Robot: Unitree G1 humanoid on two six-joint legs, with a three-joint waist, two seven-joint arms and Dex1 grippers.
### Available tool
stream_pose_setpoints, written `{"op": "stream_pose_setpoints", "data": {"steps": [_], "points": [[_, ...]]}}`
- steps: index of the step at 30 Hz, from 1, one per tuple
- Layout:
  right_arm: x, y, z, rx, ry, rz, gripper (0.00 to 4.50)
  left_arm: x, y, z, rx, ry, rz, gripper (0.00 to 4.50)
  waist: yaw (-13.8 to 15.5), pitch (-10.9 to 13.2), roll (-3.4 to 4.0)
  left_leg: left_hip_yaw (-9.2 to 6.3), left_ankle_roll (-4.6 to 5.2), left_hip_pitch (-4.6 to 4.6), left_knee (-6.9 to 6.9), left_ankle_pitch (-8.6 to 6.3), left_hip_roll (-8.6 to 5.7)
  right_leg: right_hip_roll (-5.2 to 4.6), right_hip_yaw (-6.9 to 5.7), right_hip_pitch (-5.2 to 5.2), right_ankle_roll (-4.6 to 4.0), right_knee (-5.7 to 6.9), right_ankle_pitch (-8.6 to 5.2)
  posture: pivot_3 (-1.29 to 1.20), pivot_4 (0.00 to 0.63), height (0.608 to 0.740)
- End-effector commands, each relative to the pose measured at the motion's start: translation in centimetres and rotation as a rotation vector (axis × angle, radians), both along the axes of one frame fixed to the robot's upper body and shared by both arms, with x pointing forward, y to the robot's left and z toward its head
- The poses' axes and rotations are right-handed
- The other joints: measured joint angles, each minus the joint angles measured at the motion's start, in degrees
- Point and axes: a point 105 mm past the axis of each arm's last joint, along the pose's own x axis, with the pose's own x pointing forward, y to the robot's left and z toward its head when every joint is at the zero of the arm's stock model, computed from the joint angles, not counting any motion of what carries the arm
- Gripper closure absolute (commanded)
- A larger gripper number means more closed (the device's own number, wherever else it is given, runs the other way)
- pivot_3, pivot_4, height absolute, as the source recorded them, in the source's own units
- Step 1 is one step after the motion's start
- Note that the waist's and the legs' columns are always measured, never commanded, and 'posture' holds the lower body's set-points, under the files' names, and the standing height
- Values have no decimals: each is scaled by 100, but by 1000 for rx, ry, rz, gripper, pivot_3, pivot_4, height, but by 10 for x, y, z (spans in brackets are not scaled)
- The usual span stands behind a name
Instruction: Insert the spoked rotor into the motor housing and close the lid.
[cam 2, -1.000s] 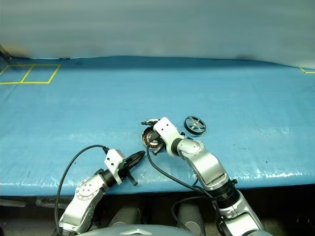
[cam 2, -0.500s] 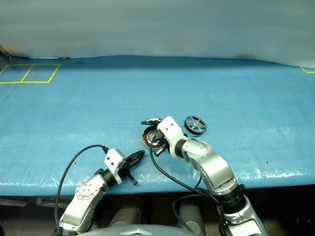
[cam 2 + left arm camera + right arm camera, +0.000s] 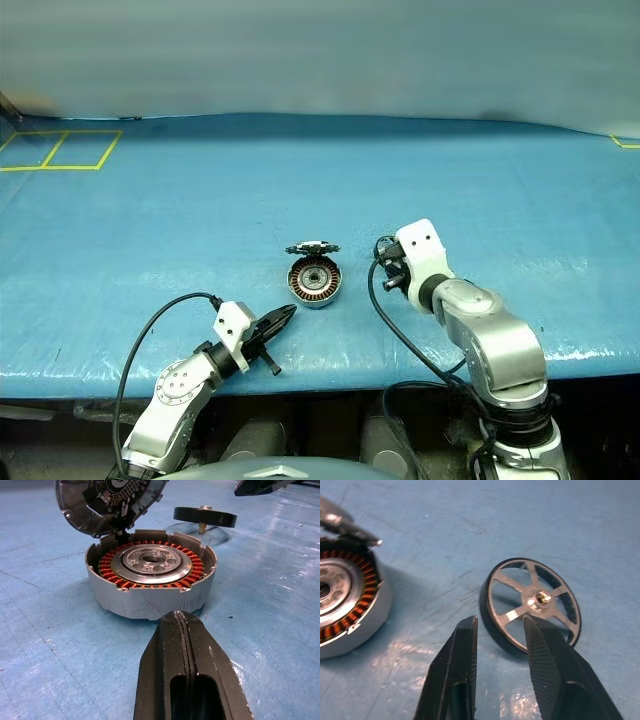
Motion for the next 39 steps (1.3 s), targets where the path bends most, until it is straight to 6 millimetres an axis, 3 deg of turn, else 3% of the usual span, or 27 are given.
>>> {"op": "stream_pose_setpoints", "data": {"steps": [1, 3, 12, 26, 29, 33, 39], "points": [[15, -12, 9, -9, -74, -115, 1874, 1, -1, 7, -20, -23, -3, 4500, -1, 1, 2, 0, 0, 0, 0, 0, -1, 0, 1, 0, 0, 0, 0, 0, 150, 740], [19, -12, 7, 1, -71, -120, 1272, 1, -1, 6, -18, -22, -3, 4500, 2, 2, 3, 1, -3, 0, -1, 2, -2, 0, 1, -1, 0, -1, 0, 0, 150, 740], [35, -12, -2, -67, -48, -69, 1272, 1, 0, 7, -20, -24, 3, 4500, -21, 4, 6, 3, -3, 0, -2, 2, -2, 2, 1, -1, 0, -1, 0, 0, 150, 740], [32, -2, -25, -79, 46, 24, 1272, 3, 2, 7, -17, -27, 24, 4500, -22, 4, 6, 3, 0, 0, -1, 1, -2, 2, 2, 0, 0, -1, 0, 0, 150, 740], [32, -1, -27, -83, 45, 22, 1870, 3, 2, 7, -15, -28, 28, 4500, -22, 4, 6, 3, -1, 0, -2, 1, -2, 2, 2, 0, 0, -1, 0, 0, 150, 740], [29, 1, -32, -84, 56, 28, 3064, 3, 2, 6, -12, -26, 26, 4500, -33, 0, 0, 3, -1, 5, 0, 1, -1, 2, 3, 5, 0, 0, 1, 0, 150, 740], [22, 1, -31, -84, 49, 25, 3177, 3, 2, 6, -5, -28, 23, 4500, -22, -1, 0, 1, -1, 10, 4, 1, 1, 3, 1, 10, 1, 1, 1, 0, 150, 740]]}}
